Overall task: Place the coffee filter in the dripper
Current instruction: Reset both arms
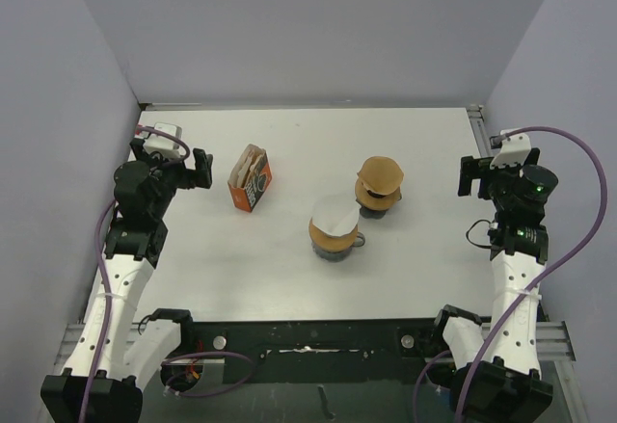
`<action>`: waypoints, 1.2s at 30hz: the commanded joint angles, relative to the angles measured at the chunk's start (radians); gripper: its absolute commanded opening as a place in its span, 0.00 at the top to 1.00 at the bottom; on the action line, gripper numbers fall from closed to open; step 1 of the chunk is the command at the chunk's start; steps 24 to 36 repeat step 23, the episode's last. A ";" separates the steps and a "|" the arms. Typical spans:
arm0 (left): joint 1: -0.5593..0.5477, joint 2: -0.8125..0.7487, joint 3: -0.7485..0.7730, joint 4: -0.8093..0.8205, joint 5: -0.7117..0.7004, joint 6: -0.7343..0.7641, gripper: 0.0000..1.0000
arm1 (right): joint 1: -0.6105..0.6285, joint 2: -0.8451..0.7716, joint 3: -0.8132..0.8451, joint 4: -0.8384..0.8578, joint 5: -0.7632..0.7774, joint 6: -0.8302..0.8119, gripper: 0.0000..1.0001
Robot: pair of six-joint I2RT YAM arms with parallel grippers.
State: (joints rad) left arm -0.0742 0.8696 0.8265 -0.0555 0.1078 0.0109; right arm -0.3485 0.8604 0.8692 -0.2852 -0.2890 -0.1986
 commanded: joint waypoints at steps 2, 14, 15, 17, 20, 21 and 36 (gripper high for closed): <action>0.008 -0.002 0.014 0.051 0.023 -0.002 0.04 | -0.009 -0.016 0.004 0.042 -0.026 -0.010 0.02; 0.010 0.001 0.016 0.043 0.038 0.006 0.04 | -0.012 -0.015 0.003 0.036 -0.039 -0.009 0.03; 0.010 0.003 0.016 0.045 0.041 0.006 0.03 | -0.011 -0.016 0.001 0.036 -0.039 -0.008 0.03; 0.010 0.004 0.015 0.045 0.044 0.006 0.03 | -0.012 -0.017 -0.002 0.038 -0.041 -0.006 0.02; 0.011 0.003 0.014 0.045 0.046 0.007 0.04 | -0.012 -0.013 -0.002 0.037 -0.045 -0.005 0.02; 0.010 0.002 0.013 0.045 0.046 0.007 0.03 | -0.011 -0.011 0.000 0.037 -0.042 -0.005 0.02; 0.010 0.002 0.012 0.045 0.046 0.010 0.04 | -0.012 -0.013 -0.001 0.038 -0.041 -0.003 0.02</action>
